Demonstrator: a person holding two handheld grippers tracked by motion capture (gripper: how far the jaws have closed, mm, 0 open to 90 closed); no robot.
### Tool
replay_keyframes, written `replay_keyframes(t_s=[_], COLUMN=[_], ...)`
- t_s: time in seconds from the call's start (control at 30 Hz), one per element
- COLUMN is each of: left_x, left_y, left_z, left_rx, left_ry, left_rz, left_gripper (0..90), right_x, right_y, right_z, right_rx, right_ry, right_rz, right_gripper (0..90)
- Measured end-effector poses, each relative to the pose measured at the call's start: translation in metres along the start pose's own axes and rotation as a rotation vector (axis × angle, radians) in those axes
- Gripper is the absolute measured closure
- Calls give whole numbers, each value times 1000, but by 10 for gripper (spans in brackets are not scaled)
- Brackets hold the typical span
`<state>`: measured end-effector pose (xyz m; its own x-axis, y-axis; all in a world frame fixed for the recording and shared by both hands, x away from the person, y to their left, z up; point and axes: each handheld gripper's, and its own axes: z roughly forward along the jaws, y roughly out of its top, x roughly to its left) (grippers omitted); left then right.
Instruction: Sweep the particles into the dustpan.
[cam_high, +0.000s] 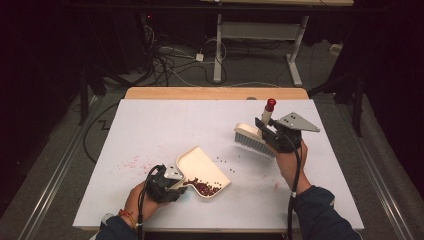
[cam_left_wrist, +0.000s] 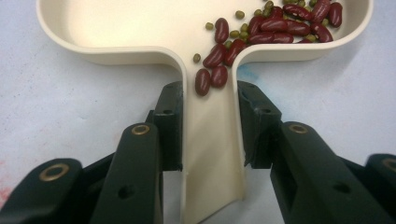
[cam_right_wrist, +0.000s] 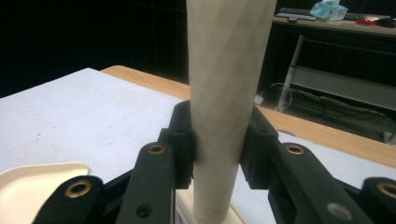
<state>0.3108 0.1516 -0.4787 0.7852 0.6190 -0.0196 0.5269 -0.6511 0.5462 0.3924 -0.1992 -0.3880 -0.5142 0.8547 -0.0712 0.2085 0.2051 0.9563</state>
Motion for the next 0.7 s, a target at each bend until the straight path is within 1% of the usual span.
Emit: replay_keyframes(t_s=[0.13, 0.27, 0.33, 0.37, 0.43, 0.47, 0.57, 0.6, 0.63, 0.7], left_x=[0, -1, -2, -2, -3, -3, -4, -4, -4, -3], left_y=[0, 0, 0, 0, 1, 1, 4, 5, 6, 9], left_z=[0, 0, 0, 0, 0, 1, 1, 1, 2, 3], left_rx=[-2, -2, -2, -1, 3, 3, 5, 7, 12, 13], left_ry=[1, 3, 6, 7, 11, 11, 17, 16, 16, 5], left_rz=[-1, -5, -11, -11, -10, -10, -9, -7, -9, -31], left_gripper=[633, 634, 633, 634, 633, 634, 634, 633, 634, 634], right_x=[0, 5, 13, 21, 32, 39, 54, 58, 62, 70], right_y=[-1, -4, -7, -9, -11, -11, -13, -13, -13, -14], right_z=[2, 4, 6, 8, 8, 8, 5, 4, 3, 3], right_rx=[5, 12, 27, 44, 47, 51, 50, 52, 51, 48], right_ry=[4, 2, 24, 46, 69, 67, 85, 82, 82, 100], right_rz=[1, -17, -24, -28, -47, -73, -93, -113, -118, -109], right_gripper=[699, 698, 698, 699, 698, 698, 696, 695, 696, 695])
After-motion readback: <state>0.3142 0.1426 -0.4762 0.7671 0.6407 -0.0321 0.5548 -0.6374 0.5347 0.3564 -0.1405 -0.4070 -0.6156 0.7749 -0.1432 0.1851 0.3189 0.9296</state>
